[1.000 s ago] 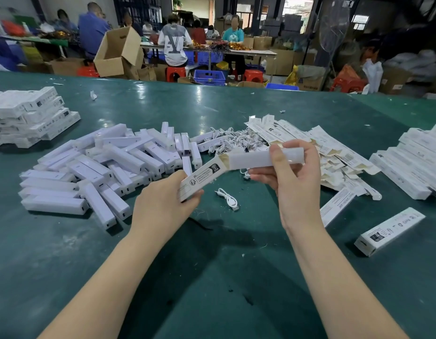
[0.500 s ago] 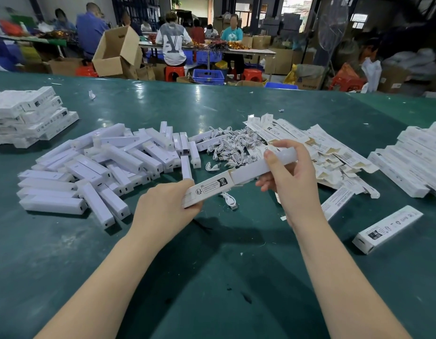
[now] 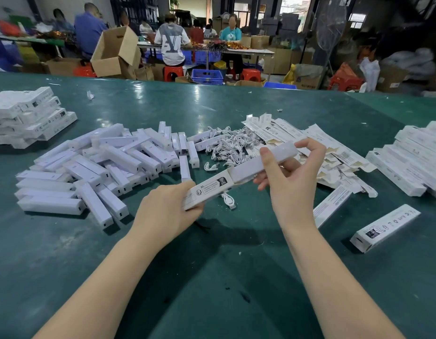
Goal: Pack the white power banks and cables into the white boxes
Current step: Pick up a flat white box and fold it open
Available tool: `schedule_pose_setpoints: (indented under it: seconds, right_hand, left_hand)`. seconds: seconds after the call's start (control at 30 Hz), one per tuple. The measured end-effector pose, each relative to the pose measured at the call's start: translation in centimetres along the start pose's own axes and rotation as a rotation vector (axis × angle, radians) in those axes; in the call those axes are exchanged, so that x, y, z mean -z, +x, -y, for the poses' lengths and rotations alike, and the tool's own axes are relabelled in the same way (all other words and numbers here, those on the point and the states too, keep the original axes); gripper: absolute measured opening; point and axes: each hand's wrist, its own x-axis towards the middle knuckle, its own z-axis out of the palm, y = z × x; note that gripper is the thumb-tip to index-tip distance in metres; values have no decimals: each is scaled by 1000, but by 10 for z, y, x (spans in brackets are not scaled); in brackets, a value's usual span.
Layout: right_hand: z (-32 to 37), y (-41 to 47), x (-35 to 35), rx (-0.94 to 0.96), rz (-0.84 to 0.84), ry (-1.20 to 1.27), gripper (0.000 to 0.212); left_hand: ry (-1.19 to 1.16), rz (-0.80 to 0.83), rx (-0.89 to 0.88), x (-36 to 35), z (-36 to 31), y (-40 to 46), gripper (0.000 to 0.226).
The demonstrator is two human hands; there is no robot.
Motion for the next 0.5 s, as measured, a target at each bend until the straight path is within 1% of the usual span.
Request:
schedule_pose_setpoints:
  seconds: [0.13, 0.27, 0.33, 0.4, 0.43, 0.5]
  right_hand:
    - [1, 0, -1, 36, 20, -12, 41]
    - [0, -2, 0, -32, 51, -30, 37]
    - [-3, -6, -5, 10, 78, -117, 29]
    - [-5, -11, -10, 70, 147, -246, 8]
    - [-5, -14, -13, 74, 215, -314, 8]
    - [-8, -18, -17, 29, 363, -352, 24]
  left_hand:
    - [-72, 44, 12, 1, 1, 0, 23]
    - [-43, -4, 22, 1, -3, -1, 15]
    - [-56, -7, 38, 2, -6, -1, 11]
    - [-88, -20, 58, 4, -7, -1, 8]
    - [-108, -33, 60, 5, -7, -1, 11]
    - [-147, -60, 48, 5, -7, -2, 18]
